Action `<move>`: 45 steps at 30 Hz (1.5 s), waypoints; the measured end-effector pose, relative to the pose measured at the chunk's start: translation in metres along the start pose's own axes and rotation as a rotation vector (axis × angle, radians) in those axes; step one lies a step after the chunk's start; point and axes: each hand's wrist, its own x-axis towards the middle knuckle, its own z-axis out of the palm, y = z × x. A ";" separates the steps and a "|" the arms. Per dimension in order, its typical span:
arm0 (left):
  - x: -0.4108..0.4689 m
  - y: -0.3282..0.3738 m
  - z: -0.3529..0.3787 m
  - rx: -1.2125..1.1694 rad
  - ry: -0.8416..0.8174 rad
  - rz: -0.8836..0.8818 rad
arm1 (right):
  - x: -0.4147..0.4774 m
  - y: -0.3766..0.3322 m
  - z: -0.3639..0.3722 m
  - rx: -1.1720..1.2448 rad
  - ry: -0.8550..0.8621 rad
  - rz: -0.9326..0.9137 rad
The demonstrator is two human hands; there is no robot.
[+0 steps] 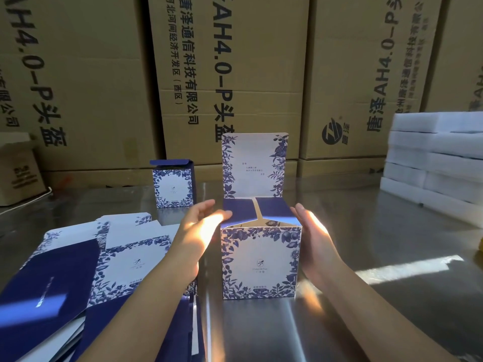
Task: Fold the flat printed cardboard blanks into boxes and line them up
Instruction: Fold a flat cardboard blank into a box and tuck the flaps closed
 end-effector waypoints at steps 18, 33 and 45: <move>0.006 -0.010 -0.007 -0.239 -0.192 -0.034 | 0.008 0.002 0.001 0.042 0.053 -0.039; -0.007 -0.008 -0.005 -0.277 -0.290 -0.039 | 0.005 -0.006 0.006 0.052 -0.073 -0.053; 0.001 -0.015 0.001 -0.343 -0.239 0.066 | 0.006 -0.001 0.001 -0.201 -0.067 -0.192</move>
